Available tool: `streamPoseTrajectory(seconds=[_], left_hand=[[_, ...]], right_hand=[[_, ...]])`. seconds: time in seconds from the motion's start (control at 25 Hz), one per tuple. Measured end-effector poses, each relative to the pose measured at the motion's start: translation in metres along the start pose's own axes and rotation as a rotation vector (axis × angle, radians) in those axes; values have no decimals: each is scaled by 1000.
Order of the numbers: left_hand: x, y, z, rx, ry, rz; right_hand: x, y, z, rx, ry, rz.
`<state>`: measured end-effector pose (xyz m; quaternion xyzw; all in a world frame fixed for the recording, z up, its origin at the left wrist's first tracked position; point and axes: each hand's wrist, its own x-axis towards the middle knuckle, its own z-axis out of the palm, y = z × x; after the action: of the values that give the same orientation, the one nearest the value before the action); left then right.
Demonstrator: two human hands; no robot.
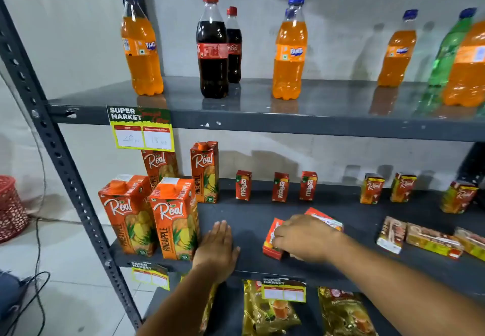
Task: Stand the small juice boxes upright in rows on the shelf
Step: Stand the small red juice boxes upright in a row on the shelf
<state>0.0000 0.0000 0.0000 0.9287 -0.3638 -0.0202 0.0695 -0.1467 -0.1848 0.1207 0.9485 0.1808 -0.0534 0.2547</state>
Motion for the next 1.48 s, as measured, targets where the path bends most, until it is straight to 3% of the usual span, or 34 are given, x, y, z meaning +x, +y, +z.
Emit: streamPoseTrajectory(seconds=[0.28,0.44,0.52,0.6,0.72,0.84,0.96,1.24,1.48], left_hand=[[12,-23,22,-24,-1,127],[13,-23,22,-4,6,113],[12,-21,21,9,-4,104],[11,-20,21,16,5,102],[11,-20,21,28,17,107],[10,-19,22,29,6,98],[11,-19,23,38,4,91],[12,-19,24,43,-1,86],[10,-19,25,51,20,90]], right_hand=[[63,-8,40,101,-199,27],[73,-3,40,154,-84,106],[69,12,34,329,85,283],[67,25,29,540,219,575],[74,21,25,796,347,899],[81,6,26,912,327,988],[85,9,26,1017,188,1049],[87,27,5,894,19,910],[86,42,-16,592,-75,195]])
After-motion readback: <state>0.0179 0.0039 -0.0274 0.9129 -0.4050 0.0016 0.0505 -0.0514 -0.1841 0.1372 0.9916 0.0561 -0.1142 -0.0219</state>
